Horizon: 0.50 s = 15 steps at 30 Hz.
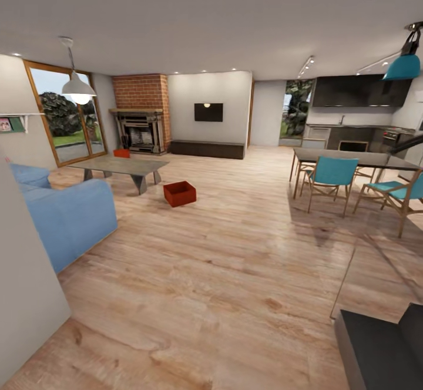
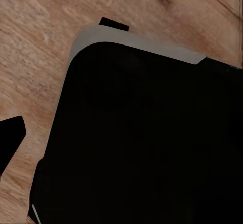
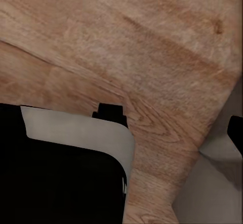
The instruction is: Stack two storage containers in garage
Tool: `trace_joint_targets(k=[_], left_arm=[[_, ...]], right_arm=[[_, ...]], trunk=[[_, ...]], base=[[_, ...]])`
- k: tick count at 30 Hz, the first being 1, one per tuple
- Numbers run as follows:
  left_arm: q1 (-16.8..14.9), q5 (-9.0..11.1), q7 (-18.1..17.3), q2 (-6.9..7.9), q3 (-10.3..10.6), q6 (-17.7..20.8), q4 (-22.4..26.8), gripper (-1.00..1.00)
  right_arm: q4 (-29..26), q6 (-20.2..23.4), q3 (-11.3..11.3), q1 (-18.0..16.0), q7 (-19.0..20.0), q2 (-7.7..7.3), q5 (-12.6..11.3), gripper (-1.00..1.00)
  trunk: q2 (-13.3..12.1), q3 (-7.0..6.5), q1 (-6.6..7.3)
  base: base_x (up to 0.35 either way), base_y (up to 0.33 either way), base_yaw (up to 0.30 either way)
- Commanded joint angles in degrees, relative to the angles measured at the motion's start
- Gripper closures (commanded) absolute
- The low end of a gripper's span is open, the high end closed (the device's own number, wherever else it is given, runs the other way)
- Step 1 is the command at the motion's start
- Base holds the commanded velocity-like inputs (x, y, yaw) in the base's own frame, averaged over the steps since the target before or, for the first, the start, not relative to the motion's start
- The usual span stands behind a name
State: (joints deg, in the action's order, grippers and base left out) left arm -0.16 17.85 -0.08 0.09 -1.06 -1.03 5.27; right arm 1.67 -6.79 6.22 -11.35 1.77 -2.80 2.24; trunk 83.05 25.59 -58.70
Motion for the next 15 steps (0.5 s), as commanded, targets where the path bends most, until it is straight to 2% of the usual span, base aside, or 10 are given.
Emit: trace_joint_targets(k=[1,15], left_arm=[[0.0,0.2,0.0,-0.01,-0.1,-0.1,0.0,-1.00],[0.0,0.3,0.0,0.04,-0.1,-0.1,0.0,-1.00]], right_arm=[[0.2,-0.3,0.3,-0.1,0.1,-0.01,0.2,-1.00],[0.2,-0.3,0.3,-0.1,0.1,0.02,0.2,-1.00]], trunk=[[0.0,0.06,-0.03],[0.0,0.06,-0.03]], base=[[0.323,0.000,0.000],[0.323,0.000,0.013]])
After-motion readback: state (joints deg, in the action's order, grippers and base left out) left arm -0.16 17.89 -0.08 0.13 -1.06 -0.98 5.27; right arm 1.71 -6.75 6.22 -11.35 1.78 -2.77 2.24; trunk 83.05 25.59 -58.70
